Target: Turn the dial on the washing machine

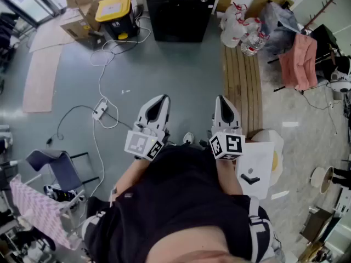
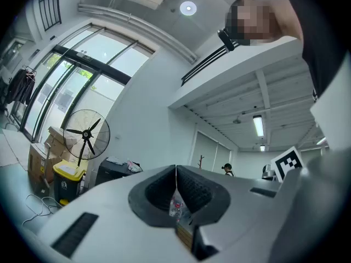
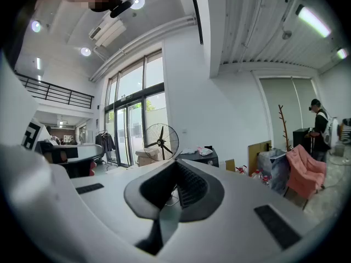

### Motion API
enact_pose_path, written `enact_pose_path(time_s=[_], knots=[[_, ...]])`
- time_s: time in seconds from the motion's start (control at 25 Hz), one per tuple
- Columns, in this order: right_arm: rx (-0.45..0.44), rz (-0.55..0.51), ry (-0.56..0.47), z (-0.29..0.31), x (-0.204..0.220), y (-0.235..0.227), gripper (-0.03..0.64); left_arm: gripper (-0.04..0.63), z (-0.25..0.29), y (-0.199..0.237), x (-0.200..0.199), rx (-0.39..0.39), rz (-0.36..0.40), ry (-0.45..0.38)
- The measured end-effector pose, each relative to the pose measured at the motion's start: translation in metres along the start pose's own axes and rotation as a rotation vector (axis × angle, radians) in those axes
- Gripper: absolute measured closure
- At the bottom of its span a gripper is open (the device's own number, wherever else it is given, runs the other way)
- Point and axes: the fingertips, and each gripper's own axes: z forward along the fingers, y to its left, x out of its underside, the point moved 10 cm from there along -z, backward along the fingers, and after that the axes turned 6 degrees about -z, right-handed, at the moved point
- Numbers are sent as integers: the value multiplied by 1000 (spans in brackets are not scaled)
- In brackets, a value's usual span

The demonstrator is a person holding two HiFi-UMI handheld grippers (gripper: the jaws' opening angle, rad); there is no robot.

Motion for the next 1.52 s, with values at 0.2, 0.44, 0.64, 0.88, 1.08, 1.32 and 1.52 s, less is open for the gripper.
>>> enact_pose_path(time_s=[0.2,0.44,0.64,0.88,1.08,1.32,1.52], knots=[[-2,-2,5,1,-1,-3,592,571,3,-2,-1,2,10,-8],[-11,12,-19,3,-2,-7,592,571,8,-4,0,2,17,0],[-17,32,-56,5,-4,-21,424,571,16,-12,5,-5,19,6],[-35,58,0,13,3,-67,422,571,48,-42,16,-33,21,20],[-77,58,12,25,14,-111,422,571,78,-66,35,-43,79,29],[-83,77,31,71,19,-153,422,571,124,-56,43,-71,86,56],[-89,75,46,146,26,-167,422,571,185,-3,49,-66,75,69]])
